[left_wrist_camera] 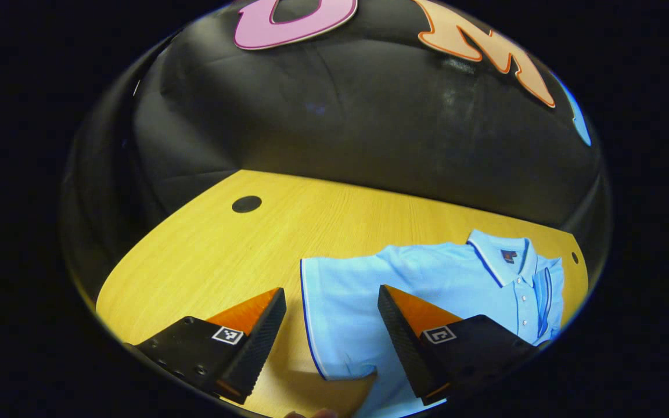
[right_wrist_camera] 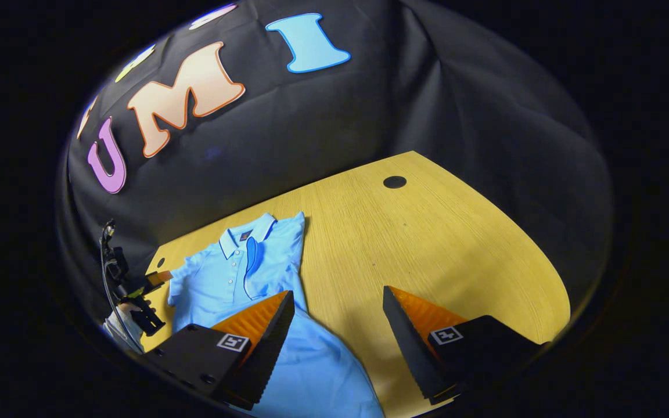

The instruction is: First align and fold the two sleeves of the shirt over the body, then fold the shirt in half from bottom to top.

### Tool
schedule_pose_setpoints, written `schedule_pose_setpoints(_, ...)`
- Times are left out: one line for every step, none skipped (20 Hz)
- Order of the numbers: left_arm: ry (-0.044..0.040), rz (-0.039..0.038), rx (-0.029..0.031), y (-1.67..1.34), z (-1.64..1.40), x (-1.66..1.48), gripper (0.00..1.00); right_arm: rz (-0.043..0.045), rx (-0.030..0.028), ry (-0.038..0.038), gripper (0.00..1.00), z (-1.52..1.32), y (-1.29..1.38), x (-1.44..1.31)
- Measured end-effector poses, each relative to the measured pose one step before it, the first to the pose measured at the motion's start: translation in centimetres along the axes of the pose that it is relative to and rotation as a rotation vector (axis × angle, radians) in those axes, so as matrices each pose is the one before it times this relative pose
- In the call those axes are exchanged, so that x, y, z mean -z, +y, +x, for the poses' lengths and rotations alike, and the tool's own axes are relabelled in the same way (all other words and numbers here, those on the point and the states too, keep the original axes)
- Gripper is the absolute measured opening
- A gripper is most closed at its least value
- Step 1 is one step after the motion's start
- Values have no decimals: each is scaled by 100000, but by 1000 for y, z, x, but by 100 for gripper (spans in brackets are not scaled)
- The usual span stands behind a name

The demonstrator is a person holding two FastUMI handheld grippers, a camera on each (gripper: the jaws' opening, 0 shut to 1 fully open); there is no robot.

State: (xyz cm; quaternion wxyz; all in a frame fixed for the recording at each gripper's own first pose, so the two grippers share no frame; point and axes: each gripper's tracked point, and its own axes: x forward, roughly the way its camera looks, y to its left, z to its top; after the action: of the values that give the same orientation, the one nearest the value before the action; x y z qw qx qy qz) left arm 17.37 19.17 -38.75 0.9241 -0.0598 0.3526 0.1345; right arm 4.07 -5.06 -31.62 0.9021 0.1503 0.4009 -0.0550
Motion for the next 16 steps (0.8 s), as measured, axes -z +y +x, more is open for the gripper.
schedule_pose_setpoints(1819,488,-46,-12,336,721,96,485,56,-607,97,-77,-135,-109)
schedule_pose_setpoints(2184,45,-81,-28,177,607,96,301,-36,-454,97,-181,-98,-203)
schedule_pose_setpoints(1061,21,-1204,178,-44,390,97,128,5,-339,97,-72,-67,-46)
schedule_pose_setpoints(-762,-17,104,107,184,-196,96,-180,89,-72,97,-111,-187,-88)
schedule_pose_setpoints(-313,-452,-319,-48,-27,-108,96,-424,181,-15,97,-36,-150,51)
schedule_pose_setpoints(434,-133,81,-8,-5,228,95,-472,286,104,97,-44,-202,53)
schedule_pose_setpoints(-1014,503,684,7,27,-152,95,-146,-67,342,97,-114,-99,146)
schedule_pose_setpoints(-325,-464,1258,-377,-28,-80,83,122,-312,190,97,-72,22,43)
schedule_pose_setpoints(-234,-328,1553,-550,-123,1,69,94,-174,51,97,88,-83,178)
schedule_pose_setpoints(-398,-121,1626,-498,-65,-158,48,-49,-150,4,97,25,-206,61)
schedule_pose_setpoints(-287,-794,2388,-758,3,-42,36,-174,-77,-277,97,58,-317,-119)
schedule_pose_setpoints(-694,-319,-488,-37,24,-277,13,8,-103,-172,97,-166,-195,-64)
schedule_pose_setpoints(-215,894,-887,138,92,-72,2,240,-16,-183,97,-134,-36,102)
schedule_pose_setpoints(539,812,99,-328,-109,-26,0,449,-55,-354,97,-170,-11,0)
schedule_pose_setpoints(921,101,317,-664,-337,-86,0,371,-198,-553,97,-150,-70,-69)
schedule_pose_setpoints(-403,155,1661,-931,-357,-416,0,106,-80,-659,97,-170,-53,-221)
